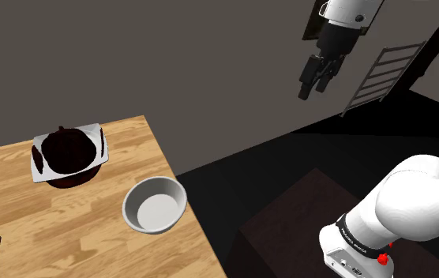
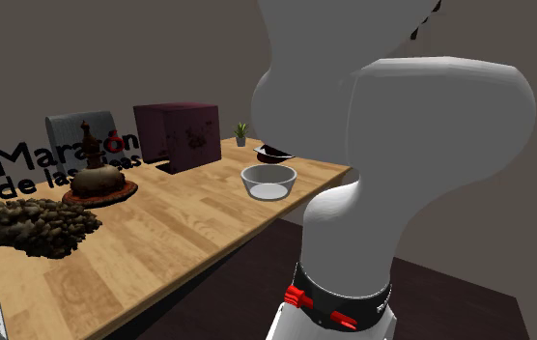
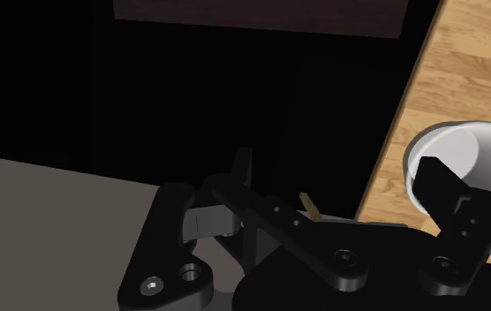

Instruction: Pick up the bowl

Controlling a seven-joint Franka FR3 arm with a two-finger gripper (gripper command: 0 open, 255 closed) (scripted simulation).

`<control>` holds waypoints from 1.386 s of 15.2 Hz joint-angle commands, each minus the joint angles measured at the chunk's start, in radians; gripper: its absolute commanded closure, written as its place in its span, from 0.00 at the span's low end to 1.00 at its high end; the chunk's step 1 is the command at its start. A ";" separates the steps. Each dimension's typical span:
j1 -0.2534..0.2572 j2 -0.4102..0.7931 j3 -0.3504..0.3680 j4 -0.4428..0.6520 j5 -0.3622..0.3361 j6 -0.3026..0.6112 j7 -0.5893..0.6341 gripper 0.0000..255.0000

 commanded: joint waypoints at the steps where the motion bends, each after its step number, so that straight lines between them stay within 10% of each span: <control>1: 0.000 0.000 0.000 0.000 0.000 0.000 0.000 0.00; 21: 0.090 0.415 0.208 -0.239 0.228 0.713 0.157 0.00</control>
